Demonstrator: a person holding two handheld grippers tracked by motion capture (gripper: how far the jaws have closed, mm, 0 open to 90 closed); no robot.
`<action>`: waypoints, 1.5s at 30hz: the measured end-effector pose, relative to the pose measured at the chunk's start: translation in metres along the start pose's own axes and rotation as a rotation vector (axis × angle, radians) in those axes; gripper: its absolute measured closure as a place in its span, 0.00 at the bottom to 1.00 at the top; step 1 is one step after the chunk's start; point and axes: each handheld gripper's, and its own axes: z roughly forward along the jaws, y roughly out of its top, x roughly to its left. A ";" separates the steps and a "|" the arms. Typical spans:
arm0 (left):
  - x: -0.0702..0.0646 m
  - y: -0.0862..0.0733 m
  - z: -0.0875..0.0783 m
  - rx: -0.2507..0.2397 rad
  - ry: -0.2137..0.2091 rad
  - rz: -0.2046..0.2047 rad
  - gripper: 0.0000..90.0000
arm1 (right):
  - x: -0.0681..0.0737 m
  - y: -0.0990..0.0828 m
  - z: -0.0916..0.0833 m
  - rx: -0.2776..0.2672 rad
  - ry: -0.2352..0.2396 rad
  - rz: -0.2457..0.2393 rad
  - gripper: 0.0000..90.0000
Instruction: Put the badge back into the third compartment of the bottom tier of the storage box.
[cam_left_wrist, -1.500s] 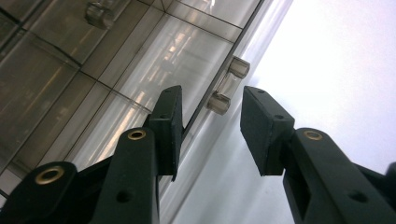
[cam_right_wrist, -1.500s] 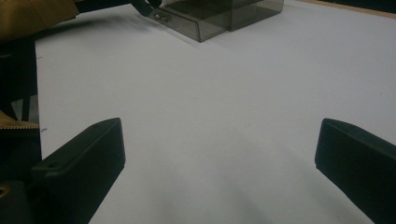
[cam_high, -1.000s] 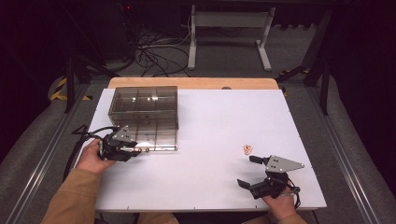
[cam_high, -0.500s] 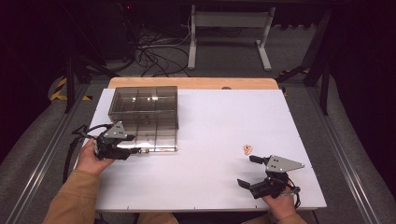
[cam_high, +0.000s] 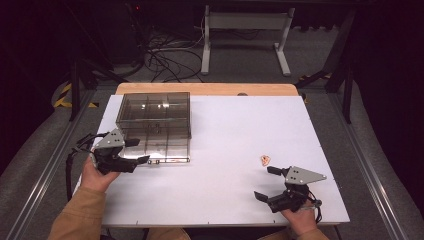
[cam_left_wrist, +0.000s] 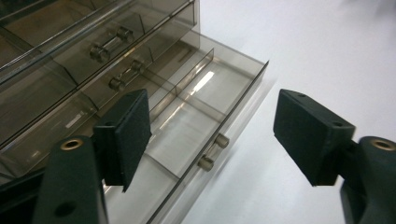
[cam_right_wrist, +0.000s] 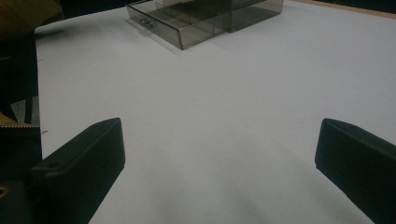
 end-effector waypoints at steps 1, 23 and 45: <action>-0.001 0.000 -0.001 -0.006 0.003 -0.007 0.30 | 0.000 0.000 0.000 0.000 0.000 0.000 0.02; -0.039 -0.021 -0.017 -0.164 0.000 -0.095 0.07 | -0.007 0.016 -0.008 -0.001 -0.025 0.027 0.07; -0.063 -0.044 -0.028 -0.200 0.093 -0.124 0.00 | -0.027 0.057 0.006 0.097 -0.068 0.015 0.09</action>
